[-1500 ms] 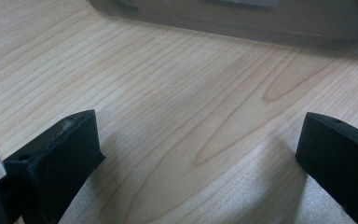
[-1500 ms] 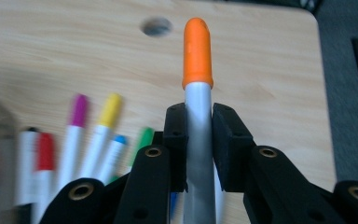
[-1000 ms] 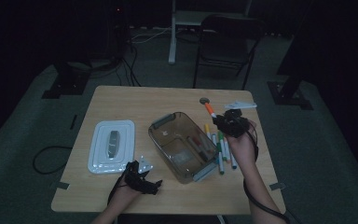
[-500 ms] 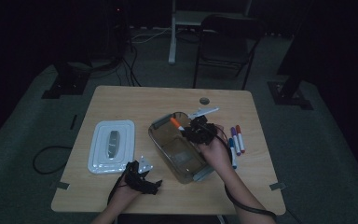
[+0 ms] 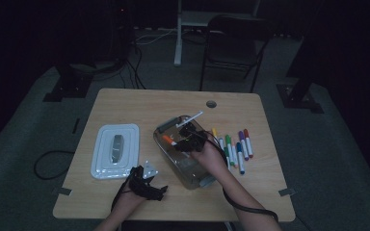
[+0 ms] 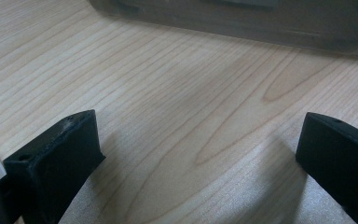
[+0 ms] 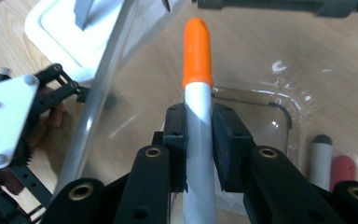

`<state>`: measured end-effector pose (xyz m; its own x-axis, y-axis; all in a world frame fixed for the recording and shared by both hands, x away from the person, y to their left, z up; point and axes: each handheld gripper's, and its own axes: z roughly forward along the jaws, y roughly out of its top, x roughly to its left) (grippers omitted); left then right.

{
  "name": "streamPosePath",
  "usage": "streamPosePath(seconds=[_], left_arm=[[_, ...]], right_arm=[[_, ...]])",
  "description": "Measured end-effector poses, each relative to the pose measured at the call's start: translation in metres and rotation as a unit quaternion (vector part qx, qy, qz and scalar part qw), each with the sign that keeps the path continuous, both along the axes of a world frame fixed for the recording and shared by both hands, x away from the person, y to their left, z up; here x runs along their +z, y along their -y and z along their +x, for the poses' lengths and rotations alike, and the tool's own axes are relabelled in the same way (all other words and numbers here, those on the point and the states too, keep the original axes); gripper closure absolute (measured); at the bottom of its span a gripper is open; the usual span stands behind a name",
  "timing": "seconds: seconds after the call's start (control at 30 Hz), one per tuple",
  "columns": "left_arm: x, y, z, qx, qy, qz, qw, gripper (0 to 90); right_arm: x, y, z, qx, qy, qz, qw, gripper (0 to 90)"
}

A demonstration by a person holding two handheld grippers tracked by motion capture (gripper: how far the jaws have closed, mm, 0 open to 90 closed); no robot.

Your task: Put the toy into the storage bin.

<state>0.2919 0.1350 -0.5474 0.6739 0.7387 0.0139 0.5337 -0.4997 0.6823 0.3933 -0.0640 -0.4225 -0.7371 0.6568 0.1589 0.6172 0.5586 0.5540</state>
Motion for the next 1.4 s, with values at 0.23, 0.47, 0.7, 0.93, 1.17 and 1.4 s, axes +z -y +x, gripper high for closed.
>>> streamPosePath(seconds=[0.23,0.47,0.7,0.93,1.17,1.4], left_arm=[[0.000,0.000,0.000,0.000,0.000,0.000,1.0000,0.4],[0.000,0.000,0.000,0.000,0.001,0.000,1.0000,0.4],[0.000,0.000,0.000,0.000,0.000,0.000,1.0000,0.4],[0.000,0.000,0.000,0.000,0.000,0.000,1.0000,0.4],[0.000,0.000,0.000,0.000,0.001,0.000,1.0000,0.4],[0.000,0.000,0.000,0.000,0.000,0.001,1.0000,0.4]], right_arm=[[-0.013,-0.016,0.009,0.013,-0.023,-0.033,0.9991,76.5],[-0.028,-0.028,0.016,0.026,-0.061,-0.069,0.9954,76.5],[-0.037,-0.032,0.019,0.038,-0.097,-0.084,0.9910,76.1],[-0.038,-0.033,0.020,0.040,-0.099,-0.082,0.9908,70.4],[-0.031,-0.029,0.017,0.037,-0.076,-0.068,0.9941,61.3],[-0.009,-0.010,0.013,0.019,-0.033,-0.023,0.9990,48.2]])
